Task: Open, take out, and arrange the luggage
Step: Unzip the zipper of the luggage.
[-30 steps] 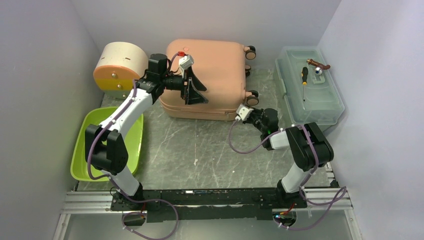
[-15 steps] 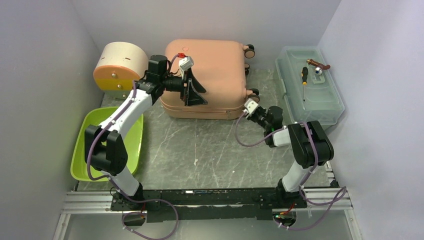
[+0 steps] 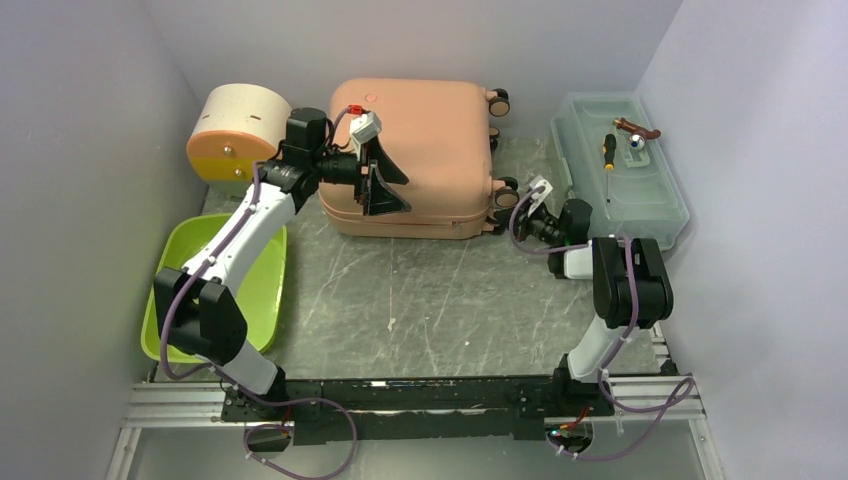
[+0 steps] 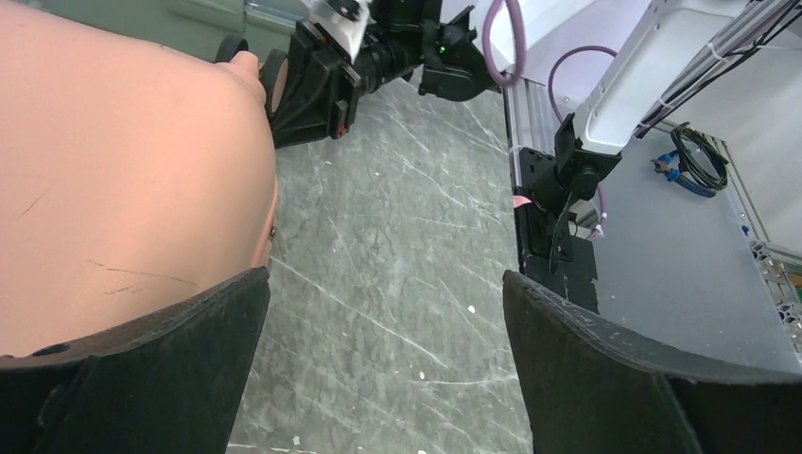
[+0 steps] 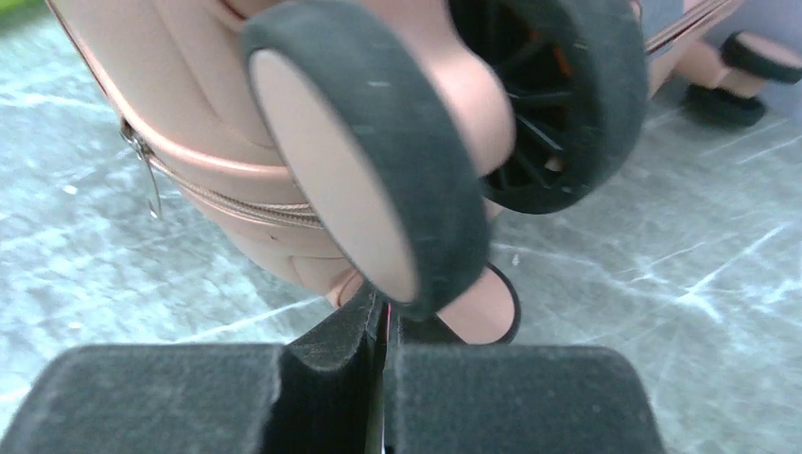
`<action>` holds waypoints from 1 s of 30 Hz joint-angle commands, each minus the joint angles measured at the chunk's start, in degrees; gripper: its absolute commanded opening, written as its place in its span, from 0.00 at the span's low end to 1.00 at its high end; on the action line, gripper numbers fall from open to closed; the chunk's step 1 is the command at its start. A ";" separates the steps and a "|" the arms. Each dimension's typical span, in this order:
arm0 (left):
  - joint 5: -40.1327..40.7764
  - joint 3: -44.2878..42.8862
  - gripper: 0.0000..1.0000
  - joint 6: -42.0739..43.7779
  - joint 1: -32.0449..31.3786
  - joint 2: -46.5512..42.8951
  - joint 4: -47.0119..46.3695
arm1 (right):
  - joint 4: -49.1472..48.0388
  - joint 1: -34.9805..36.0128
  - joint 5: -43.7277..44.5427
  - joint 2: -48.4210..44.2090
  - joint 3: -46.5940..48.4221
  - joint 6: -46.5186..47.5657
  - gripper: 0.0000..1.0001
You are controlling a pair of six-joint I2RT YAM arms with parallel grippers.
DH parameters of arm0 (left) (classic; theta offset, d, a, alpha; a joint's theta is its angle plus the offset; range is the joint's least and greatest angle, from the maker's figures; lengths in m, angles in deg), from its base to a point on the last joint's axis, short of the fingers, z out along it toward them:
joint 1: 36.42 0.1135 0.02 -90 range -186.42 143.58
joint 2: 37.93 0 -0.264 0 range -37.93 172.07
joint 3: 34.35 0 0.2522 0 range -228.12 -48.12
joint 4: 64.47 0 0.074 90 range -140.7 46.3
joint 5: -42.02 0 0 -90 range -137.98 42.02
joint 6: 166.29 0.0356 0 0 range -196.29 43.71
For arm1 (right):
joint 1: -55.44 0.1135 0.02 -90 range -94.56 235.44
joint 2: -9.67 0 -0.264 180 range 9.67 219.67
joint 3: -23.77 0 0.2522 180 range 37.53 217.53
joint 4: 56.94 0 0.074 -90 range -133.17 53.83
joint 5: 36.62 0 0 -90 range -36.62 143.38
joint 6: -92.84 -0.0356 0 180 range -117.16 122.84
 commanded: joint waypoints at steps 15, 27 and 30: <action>-1.04 -1.78 0.99 6.85 -0.09 -4.66 7.30 | -2.27 -6.66 -16.59 10.93 20.16 -31.60 0.00; -1.11 -2.63 1.00 9.33 -0.09 -5.36 10.36 | 37.07 -6.49 -1.75 10.91 37.33 -6.69 0.00; -1.25 -3.46 0.99 10.58 -0.09 -5.25 12.00 | 41.38 -5.53 1.11 12.99 41.60 -4.11 0.00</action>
